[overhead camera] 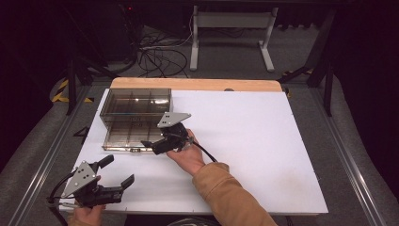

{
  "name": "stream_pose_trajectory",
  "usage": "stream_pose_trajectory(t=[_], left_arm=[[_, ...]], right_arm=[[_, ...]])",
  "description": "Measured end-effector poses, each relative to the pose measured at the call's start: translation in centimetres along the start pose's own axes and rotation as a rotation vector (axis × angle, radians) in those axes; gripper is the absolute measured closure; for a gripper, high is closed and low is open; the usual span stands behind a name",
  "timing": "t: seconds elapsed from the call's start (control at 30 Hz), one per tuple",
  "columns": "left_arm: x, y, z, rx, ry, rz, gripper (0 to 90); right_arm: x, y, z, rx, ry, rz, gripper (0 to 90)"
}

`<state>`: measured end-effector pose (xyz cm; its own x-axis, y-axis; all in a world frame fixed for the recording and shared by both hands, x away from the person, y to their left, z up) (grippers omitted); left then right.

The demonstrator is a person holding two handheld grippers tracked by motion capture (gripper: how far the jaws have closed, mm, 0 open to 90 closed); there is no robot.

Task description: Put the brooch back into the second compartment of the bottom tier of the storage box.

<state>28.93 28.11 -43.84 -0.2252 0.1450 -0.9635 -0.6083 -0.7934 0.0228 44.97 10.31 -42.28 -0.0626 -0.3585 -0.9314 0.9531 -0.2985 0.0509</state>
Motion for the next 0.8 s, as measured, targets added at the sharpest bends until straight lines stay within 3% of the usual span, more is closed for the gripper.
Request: stream_pose_trajectory(t=[0.47, 0.8], left_arm=[[0.0, -0.1, -0.1, -0.002, 0.001, 0.004, 4.0], [0.0, 0.0, -0.1, -0.005, -0.004, 0.0, 4.0]], right_arm=[[-0.4, 0.2, 2.1, 0.019, 0.025, 0.008, 10.2], [-0.6, 0.2, 5.9, 0.048, 0.054, 0.006, 4.9]])
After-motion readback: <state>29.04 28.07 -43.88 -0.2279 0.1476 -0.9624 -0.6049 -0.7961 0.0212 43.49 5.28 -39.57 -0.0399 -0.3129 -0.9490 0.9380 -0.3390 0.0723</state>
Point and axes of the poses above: each handheld gripper's, and its own axes: z roughly backward along the jaws, x roughly out of its underside, y roughly to its right, the point moved 4 cm from there along -z, roughly forward along the jaws
